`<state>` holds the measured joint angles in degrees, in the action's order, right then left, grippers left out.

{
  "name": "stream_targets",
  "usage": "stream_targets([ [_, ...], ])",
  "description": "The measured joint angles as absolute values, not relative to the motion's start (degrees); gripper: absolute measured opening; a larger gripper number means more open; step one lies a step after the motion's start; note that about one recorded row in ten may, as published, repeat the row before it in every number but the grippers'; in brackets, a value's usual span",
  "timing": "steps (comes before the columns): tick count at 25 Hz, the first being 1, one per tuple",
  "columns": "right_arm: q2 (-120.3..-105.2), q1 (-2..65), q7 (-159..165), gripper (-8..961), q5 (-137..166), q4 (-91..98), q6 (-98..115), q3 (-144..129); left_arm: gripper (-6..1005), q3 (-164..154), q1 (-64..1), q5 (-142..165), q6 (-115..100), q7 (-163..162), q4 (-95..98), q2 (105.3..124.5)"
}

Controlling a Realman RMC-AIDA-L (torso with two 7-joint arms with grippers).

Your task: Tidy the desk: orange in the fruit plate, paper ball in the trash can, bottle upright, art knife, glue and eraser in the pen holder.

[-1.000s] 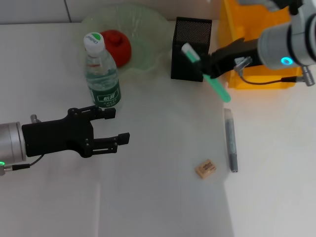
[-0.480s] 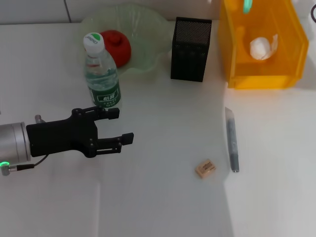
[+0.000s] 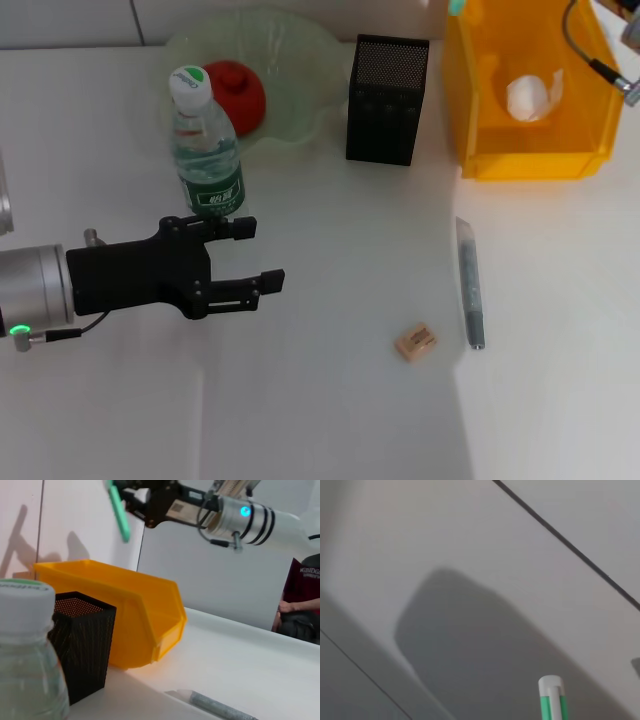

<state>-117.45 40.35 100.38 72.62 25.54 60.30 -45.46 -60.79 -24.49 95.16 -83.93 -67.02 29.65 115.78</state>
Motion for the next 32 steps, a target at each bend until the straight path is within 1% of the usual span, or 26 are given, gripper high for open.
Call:
stream_targets([
  [3,-118.11,41.9,100.2,173,72.7,25.5,55.8,-49.3,802,-60.7,-24.7,95.2,-84.1,-67.0,29.7,115.73],
  [8,-118.30,43.0,99.9,175,72.9,25.5,53.1,-55.7,802,-60.5,-24.7,95.2,-84.0,-67.0,29.7,115.50],
  [15,-118.30,42.7,99.9,380,74.8,26.5,54.2,-56.5,803,-60.5,-24.7,95.2,-83.8,-67.1,29.7,115.49],
  [19,-118.24,40.4,99.1,485,75.4,29.6,58.6,-56.9,804,-60.5,-24.7,95.2,-83.7,-67.3,29.7,115.59],
  [20,-118.12,38.8,98.2,511,77.2,32.9,61.5,-58.4,804,-60.5,-24.7,95.2,-83.8,-67.4,29.7,115.59],
  [21,-118.12,38.8,98.2,537,77.2,32.9,61.5,-58.4,804,-60.5,-24.6,95.2,-84.0,-67.5,29.7,115.53],
  [23,-118.11,36.5,99.8,589,82.5,38.6,63.9,-60.7,804,-60.7,-24.6,95.2,-84.5,-67.5,29.7,115.40],
  [26,-118.57,33.9,109.0,787,95.6,48.5,68.1,-61.5,804,-60.8,-24.5,95.2,-85.3,-67.6,29.7,115.26],
  [28,-118.60,33.5,111.7,802,100.6,51.2,71.2,-61.0,803,-60.8,-24.3,95.2,-86.0,-67.6,29.7,115.12],
  [29,-118.37,33.5,115.8,810,109.4,56.2,78.9,-59.0,803,-60.8,-24.3,95.2,-86.6,-67.6,29.7,115.00],
  [30,-118.37,33.5,115.8,817,109.4,56.2,78.9,-59.0,803,-60.8,-24.3,95.2,-86.6,-67.6,29.7,115.00],
  [32,-118.19,34.0,119.2,832,117.5,61.9,87.6,-56.5,803,-60.9,-24.2,95.8,-87.5,-67.6,29.7,114.93],
])
